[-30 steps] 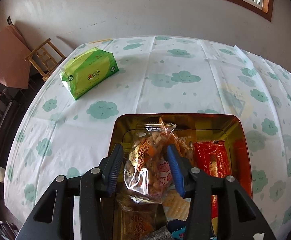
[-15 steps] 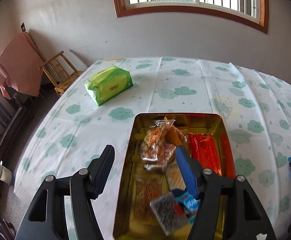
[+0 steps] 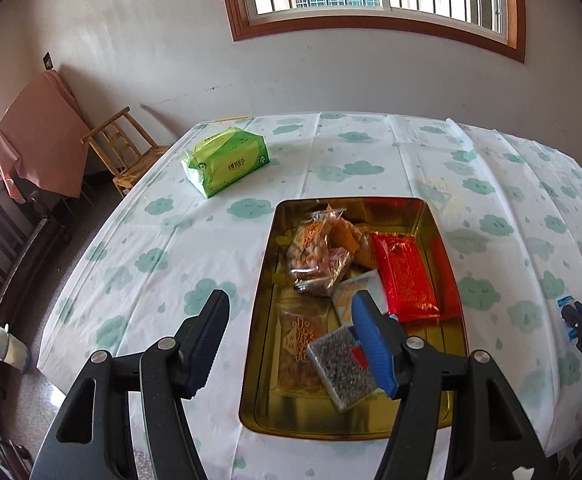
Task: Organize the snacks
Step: 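Carry the blue-wrapped candy into the tin and open the right gripper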
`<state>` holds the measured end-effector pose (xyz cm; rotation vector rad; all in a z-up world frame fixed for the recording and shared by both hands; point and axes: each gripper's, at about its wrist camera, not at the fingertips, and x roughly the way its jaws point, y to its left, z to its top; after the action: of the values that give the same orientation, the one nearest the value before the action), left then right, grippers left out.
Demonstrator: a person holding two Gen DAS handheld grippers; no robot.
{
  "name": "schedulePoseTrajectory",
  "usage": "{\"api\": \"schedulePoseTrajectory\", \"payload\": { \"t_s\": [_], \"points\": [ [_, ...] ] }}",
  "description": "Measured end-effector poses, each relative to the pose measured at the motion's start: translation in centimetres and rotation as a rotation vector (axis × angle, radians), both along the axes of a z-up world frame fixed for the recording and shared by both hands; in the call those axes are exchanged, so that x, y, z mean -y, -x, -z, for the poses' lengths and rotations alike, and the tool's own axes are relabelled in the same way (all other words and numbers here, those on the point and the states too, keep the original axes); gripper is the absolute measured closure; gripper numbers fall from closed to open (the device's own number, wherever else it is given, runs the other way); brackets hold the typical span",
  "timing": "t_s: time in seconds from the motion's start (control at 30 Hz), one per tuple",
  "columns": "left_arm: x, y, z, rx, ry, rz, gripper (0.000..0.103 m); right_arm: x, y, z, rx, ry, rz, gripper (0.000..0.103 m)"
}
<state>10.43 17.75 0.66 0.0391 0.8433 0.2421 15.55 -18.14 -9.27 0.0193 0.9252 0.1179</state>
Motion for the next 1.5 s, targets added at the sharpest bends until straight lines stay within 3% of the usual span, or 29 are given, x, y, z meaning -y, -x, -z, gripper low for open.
{"api": "schedulePoseTrajectory", "payload": {
  "t_s": [0.87, 1.5],
  "points": [
    [-3.1, 2.9, 1.7, -0.034, 0.034, -0.039, 0.041, -13.1, 2.6, -7.5, 0.098, -0.048, -0.280, 0.076],
    [-5.1, 3.5, 2.0, -0.034, 0.024, -0.062, 0.039, -24.6, 0.5, -7.0, 0.059, -0.078, -0.482, 0.076]
  ]
}}
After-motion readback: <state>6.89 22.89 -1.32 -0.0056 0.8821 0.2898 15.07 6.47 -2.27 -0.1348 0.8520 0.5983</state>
